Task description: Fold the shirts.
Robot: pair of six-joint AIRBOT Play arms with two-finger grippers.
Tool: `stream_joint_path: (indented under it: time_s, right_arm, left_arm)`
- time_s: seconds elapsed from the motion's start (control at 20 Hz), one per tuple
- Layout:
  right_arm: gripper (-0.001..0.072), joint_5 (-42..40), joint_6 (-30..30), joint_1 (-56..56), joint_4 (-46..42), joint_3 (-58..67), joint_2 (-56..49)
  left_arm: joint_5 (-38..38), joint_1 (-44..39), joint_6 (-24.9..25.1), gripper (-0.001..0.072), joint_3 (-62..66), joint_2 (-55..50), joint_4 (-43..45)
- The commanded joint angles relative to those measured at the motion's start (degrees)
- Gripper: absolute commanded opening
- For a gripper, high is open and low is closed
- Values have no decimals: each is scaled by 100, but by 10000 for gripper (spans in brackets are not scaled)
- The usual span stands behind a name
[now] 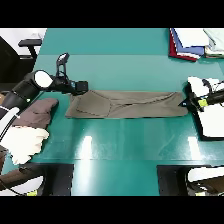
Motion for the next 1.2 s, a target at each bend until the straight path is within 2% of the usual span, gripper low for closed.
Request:
stream_joint_path:
  time_s: [0.0, 0.1, 0.3, 0.4, 0.7, 1.15]
  right_arm:
    - [31, -356, -42, 260, 181, -24, -15]
    - [12, -361, -46, 260, 192, 72, 262]
    - [12, 293, -35, 444, 201, 863, 1019]
    - [12, 352, 22, 772, 199, 1290, 1388]
    - [12, 332, 400, 2249, 197, 2450, 1821]
    - [13, 74, 479, 3620, 195, 2874, 1775]
  left_arm:
    - [527, -382, -24, 23, 13, -31, -181]
    - [461, -481, -11, 22, 240, -315, -402]
    - [236, -903, 111, 23, 1139, -1421, -758]
    - [63, -1231, 306, 23, 1751, -2111, -988]
    - [-586, -1891, 308, 23, 3335, -3720, -1069]
    - [-400, -1937, 289, 23, 3471, -3958, -1263]
